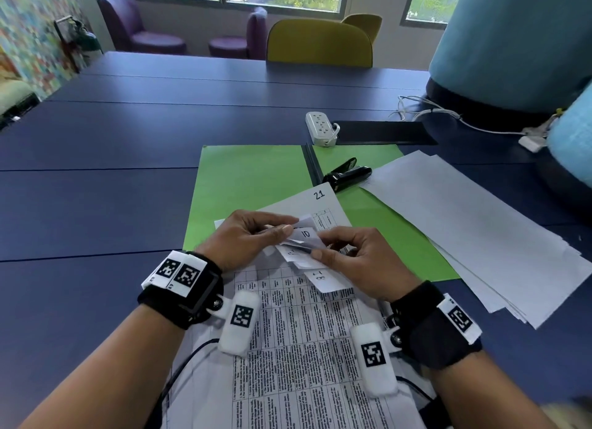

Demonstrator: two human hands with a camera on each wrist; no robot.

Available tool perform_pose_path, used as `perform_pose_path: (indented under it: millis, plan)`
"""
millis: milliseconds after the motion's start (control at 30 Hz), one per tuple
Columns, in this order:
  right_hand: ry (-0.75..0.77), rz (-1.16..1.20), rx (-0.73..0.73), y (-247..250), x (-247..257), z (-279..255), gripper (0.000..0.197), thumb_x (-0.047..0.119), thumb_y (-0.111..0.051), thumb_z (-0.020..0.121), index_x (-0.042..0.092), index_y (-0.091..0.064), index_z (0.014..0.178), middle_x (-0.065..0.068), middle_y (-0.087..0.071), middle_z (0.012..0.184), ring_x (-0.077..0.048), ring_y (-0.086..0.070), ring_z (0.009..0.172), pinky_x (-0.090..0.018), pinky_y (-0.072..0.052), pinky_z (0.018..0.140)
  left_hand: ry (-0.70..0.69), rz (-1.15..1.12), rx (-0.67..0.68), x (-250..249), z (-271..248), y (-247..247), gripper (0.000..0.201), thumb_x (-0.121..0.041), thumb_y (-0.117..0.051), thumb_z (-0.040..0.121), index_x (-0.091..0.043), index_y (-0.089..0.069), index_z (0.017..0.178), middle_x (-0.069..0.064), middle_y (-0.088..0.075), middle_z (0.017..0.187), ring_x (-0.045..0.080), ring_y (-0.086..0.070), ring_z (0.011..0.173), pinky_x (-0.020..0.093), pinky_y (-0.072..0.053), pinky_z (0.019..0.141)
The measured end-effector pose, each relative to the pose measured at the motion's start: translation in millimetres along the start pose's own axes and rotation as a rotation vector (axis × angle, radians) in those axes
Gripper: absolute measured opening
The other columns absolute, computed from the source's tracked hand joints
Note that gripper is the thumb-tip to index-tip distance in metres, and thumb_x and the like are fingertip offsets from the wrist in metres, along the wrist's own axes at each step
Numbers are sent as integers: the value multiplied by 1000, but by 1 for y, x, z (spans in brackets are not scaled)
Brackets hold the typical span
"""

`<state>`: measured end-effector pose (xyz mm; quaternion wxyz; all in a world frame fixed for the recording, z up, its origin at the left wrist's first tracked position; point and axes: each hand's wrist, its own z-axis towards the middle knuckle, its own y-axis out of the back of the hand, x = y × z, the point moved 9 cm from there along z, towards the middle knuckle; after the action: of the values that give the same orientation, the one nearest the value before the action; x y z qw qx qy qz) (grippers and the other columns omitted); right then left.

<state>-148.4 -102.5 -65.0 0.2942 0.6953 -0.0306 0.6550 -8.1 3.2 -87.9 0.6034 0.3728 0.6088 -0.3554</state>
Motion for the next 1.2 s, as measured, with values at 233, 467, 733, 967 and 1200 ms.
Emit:
perform_pose_path:
  millis: [233, 467, 733, 967, 1200]
  plan:
    - [-65, 120, -93, 8, -4, 0, 9, 21, -72, 88, 27, -75, 95, -13, -73, 96, -19, -68, 81, -36, -59, 72, 47, -18, 24, 1, -2, -2, 34, -23, -78, 72, -27, -78, 105, 5, -78, 106, 26, -73, 97, 39, -59, 92]
    - [-46, 95, -102, 7, -2, 1, 7, 20, -70, 90, 24, -77, 90, 0, -74, 81, -9, -66, 70, -23, -53, 61, -17, -75, -15, -3, 0, 0, 22, -15, -77, 72, -19, -82, 93, 6, -78, 107, 26, -72, 105, 34, -57, 95]
    - [-59, 70, -161, 14, -6, 2, 9, 20, -69, 91, 18, -78, 88, -6, -74, 79, -9, -60, 64, -21, -48, 58, -53, -72, -43, -2, 2, 5, 12, -14, -81, 67, -17, -83, 79, 0, -76, 112, 21, -69, 112, 34, -55, 98]
    - [-78, 74, -153, 13, -7, 3, 11, 21, -69, 92, 14, -77, 91, -13, -74, 82, -15, -61, 68, -31, -48, 64, -42, -79, -58, -1, 4, 5, 18, -23, -84, 65, -11, -82, 78, 9, -75, 114, 31, -70, 109, 50, -52, 103]
    - [-97, 87, -109, 9, -8, 3, 8, 21, -71, 90, 18, -77, 93, -13, -75, 87, -21, -65, 73, -35, -51, 66, 7, 29, -66, 4, 5, 8, 15, -3, -80, 76, -17, -83, 80, -3, -77, 110, 20, -71, 107, 39, -58, 93]
